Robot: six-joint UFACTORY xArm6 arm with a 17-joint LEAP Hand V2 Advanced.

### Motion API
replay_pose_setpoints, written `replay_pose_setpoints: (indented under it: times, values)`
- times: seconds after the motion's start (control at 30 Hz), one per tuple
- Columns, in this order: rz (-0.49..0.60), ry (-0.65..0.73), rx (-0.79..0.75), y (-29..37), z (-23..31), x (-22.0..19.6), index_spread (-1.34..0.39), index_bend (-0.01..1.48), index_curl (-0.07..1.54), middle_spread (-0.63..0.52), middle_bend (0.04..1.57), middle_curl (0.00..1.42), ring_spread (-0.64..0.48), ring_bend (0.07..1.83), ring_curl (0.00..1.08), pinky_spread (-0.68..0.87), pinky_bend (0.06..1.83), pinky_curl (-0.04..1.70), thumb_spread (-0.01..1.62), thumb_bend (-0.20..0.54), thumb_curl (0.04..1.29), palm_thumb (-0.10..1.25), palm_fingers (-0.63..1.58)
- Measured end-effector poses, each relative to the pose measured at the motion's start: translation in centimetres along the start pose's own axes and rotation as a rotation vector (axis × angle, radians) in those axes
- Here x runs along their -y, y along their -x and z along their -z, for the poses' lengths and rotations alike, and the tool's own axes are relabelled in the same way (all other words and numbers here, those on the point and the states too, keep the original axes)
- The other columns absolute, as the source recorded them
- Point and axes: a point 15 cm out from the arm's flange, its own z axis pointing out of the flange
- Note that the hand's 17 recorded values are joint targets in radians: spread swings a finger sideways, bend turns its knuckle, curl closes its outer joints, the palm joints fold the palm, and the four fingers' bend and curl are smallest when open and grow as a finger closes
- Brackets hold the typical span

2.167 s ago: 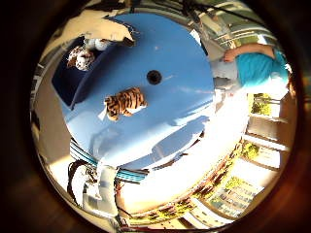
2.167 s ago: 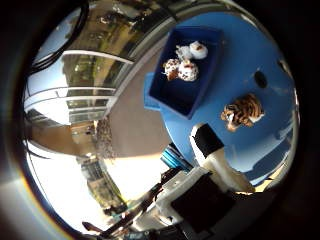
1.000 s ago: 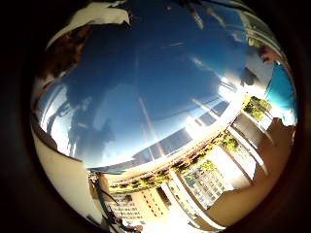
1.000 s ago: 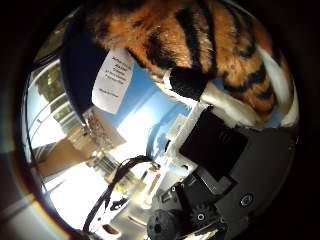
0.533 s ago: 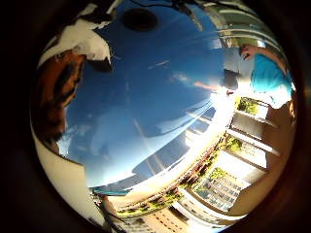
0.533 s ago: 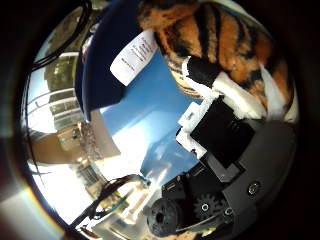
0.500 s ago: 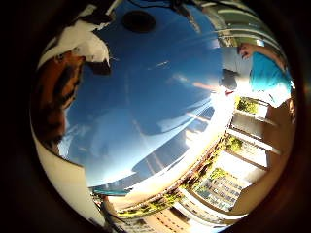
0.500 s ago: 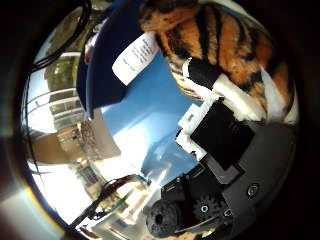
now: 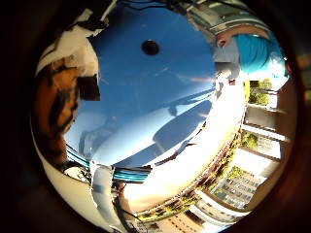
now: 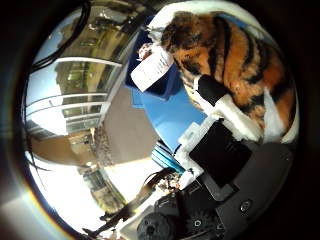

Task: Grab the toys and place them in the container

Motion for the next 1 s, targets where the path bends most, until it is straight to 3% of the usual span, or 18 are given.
replay_pose_setpoints:
  times: [0.2,0.43,0.77,1.0]
  values:
    - [0.062,-0.066,0.010,6.2,4.1,0.9,-1.12,0.73,0.49,-0.28,1.22,1.17,-0.13,1.54,0.87,0.11,1.70,0.73,1.10,-0.010,0.88,1.03,0.79]
    - [0.086,-0.084,0.037,12.1,4.7,4.1,-1.17,0.71,0.64,-0.28,1.25,1.18,-0.13,1.58,0.87,0.11,1.72,0.77,1.10,-0.010,0.92,1.02,0.74]
    - [0.100,-0.069,0.049,18.3,-0.8,11.7,-1.22,0.66,0.89,-0.27,1.30,1.20,-0.12,1.63,0.86,0.10,1.74,0.81,1.11,-0.033,0.93,0.88,0.67]
    - [0.084,-0.034,0.048,20.1,-5.6,14.5,-1.23,0.63,1.03,-0.26,1.31,1.17,-0.10,1.63,0.84,0.11,1.69,0.82,1.12,-0.027,0.87,0.84,0.62]
